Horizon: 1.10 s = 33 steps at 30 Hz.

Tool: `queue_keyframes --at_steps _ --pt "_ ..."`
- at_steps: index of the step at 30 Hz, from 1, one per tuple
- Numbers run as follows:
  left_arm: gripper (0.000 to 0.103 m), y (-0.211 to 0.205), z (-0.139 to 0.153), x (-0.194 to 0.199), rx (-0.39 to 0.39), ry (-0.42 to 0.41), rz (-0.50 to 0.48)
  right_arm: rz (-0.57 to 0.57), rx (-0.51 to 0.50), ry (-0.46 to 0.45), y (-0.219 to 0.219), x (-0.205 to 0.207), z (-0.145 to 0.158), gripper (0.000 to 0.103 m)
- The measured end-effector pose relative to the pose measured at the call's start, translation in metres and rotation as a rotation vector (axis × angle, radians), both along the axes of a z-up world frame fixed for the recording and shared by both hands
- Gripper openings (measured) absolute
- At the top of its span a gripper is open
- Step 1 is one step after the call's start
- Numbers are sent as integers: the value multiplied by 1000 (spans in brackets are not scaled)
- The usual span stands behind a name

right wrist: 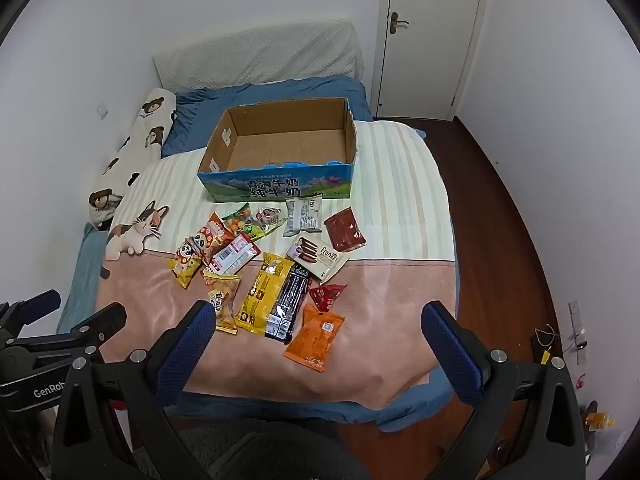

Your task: Organize snacks

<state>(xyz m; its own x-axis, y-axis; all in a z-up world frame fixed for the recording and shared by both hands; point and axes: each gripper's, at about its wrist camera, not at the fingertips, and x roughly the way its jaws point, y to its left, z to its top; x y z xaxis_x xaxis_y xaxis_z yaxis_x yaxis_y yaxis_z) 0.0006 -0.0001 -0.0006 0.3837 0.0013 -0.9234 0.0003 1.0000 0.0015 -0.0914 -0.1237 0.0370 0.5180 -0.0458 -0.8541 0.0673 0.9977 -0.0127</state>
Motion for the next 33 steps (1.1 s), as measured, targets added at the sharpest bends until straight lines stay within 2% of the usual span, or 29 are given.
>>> queue_keyframes --at_steps 33 --pt "103 -3 4 8 12 -3 1 9 -11 9 7 12 3 103"
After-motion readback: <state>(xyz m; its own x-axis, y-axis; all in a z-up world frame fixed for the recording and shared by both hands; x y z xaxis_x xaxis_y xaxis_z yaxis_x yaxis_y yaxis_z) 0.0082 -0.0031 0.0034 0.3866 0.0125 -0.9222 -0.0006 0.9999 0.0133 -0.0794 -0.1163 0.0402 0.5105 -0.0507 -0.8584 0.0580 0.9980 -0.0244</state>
